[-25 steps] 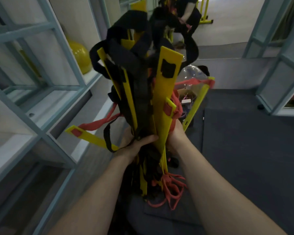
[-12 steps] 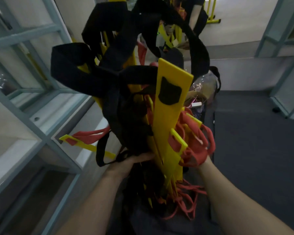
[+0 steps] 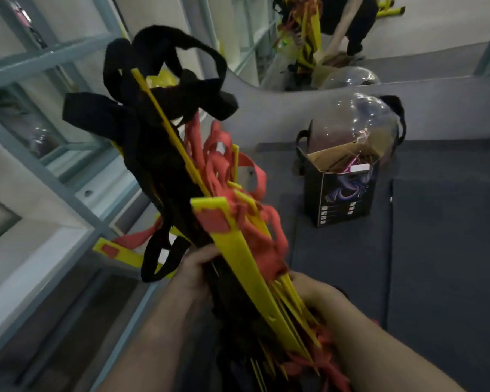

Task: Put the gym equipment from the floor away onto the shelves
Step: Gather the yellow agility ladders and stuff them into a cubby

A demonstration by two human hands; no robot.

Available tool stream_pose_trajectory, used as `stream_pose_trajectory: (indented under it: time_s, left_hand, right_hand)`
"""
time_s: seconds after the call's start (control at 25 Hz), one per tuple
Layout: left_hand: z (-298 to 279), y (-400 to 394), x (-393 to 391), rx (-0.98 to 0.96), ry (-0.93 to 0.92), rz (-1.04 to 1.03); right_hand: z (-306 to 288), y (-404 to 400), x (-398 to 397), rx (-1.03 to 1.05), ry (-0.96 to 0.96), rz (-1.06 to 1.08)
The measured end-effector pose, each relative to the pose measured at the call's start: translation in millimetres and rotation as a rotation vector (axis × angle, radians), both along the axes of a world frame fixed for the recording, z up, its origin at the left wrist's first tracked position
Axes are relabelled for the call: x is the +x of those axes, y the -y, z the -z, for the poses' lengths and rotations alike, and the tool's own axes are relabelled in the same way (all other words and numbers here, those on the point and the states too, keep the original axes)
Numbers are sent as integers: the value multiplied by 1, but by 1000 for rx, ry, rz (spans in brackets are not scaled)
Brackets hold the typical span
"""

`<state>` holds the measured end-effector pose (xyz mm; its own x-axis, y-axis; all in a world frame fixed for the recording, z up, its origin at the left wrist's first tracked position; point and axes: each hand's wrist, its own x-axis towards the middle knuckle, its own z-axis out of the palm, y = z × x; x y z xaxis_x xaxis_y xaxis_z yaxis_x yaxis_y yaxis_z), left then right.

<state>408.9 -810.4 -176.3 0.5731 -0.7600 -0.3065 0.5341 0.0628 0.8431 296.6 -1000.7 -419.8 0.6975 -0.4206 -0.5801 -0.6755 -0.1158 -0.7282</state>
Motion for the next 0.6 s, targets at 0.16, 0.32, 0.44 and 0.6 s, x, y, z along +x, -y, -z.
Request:
stream_pose_trajectory:
  time_s: [0.16, 0.32, 0.44, 0.6]
  left_hand:
    - [13, -7, 20, 21, -58, -140]
    - [42, -10, 28, 256, -101, -141]
    - [76, -10, 27, 408, -140, -161]
    - [163, -16, 17, 707, -94, -147]
  right_hand:
    - [-34, -41, -7, -73, -193, -234]
    - [-85, -67, -24, -84, -40, 51]
    - [-81, -64, -27, -130, 11, 31]
    - [-81, -70, -27, 46, 0, 74]
